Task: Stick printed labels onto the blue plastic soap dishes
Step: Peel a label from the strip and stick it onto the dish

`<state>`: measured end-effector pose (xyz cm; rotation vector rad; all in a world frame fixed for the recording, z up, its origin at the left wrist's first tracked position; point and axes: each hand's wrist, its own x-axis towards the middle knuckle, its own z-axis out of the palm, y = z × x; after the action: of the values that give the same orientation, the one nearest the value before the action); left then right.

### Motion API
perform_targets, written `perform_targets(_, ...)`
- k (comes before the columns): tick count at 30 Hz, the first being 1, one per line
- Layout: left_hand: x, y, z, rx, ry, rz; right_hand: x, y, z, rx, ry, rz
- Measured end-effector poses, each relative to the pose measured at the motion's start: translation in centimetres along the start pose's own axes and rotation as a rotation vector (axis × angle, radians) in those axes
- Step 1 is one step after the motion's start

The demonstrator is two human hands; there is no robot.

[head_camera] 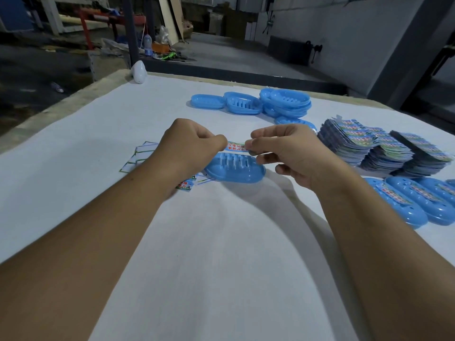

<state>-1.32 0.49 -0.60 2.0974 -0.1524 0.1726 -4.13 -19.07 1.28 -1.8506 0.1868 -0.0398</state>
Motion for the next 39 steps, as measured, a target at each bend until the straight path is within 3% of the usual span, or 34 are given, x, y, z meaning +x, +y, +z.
perform_targets(11,0.5,-0.7,1.2,0.177,0.004,0.033,0.7,0.9,1.6,-0.251,0.126,-0.089)
perform_targets(34,0.6,-0.5,2.0,0.383,0.033,0.068,1.5,0.9,2.4,-0.373,0.143,-0.122)
perform_targets(39,0.4,-0.4,2.0,0.516,0.076,0.145,1.3,0.9,2.4,-0.429,0.142,-0.156)
